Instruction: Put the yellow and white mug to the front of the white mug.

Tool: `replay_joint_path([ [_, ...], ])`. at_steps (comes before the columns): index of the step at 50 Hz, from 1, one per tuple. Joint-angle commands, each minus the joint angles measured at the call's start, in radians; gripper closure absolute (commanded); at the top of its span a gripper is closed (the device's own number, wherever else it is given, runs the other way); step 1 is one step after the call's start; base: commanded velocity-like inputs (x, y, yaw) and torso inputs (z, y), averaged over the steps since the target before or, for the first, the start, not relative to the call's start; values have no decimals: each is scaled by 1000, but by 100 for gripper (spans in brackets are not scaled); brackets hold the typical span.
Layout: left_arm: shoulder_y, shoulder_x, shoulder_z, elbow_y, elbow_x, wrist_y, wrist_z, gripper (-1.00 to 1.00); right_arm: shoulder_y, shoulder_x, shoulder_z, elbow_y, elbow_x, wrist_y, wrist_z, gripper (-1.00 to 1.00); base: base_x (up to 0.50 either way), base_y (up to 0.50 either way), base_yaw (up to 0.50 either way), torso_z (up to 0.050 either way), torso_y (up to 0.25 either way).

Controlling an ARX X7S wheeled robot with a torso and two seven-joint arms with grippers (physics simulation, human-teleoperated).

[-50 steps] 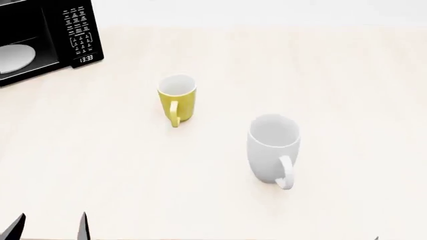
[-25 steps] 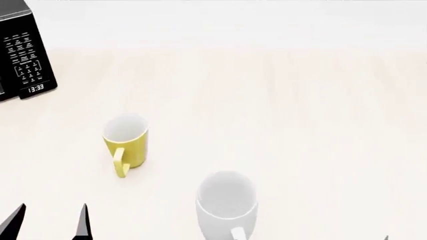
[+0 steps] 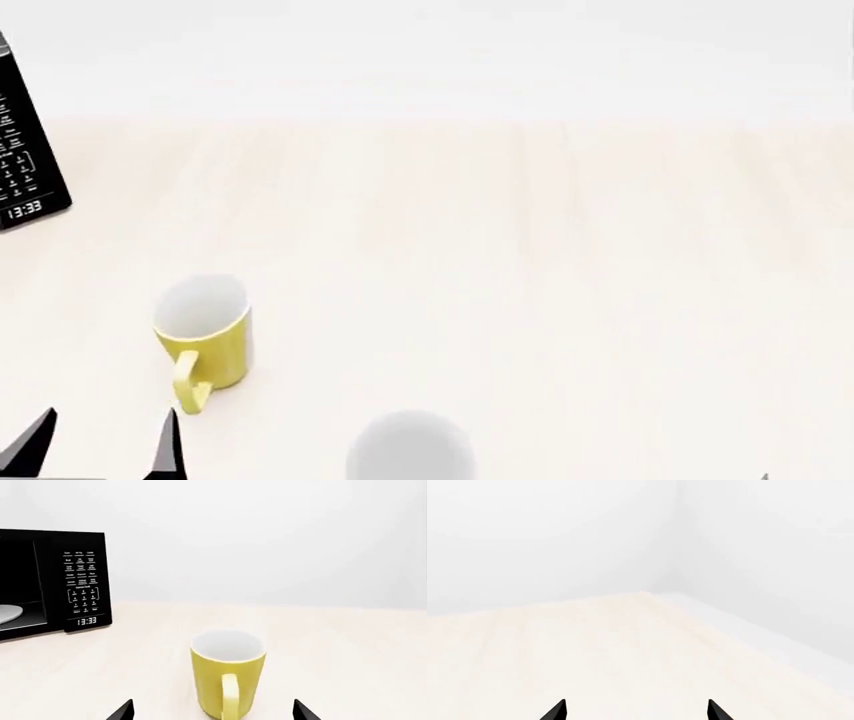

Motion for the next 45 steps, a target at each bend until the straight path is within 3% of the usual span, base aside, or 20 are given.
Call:
replay_joint_path([
  [1,-2,-8,10,0,-10,0,1,-100,0,5,3,-4,42,3,-15,-100,445,-305,0,0,0],
  [6,0,-14,16,2,-17,-2,7,-100,6,13,-16,-2,7,33,8,-100,427,-284,0,0,0],
  [23,-15,-18,15,-19,-19,-9,-20,-100,5,17,-34,4,-6,9,18,-100,0,0,0,0,0],
  [45,-114,-8,44,-234,45,-42,-83,-100,8,26,-43,10,-8,15,37,-100,0,0,0,0,0],
])
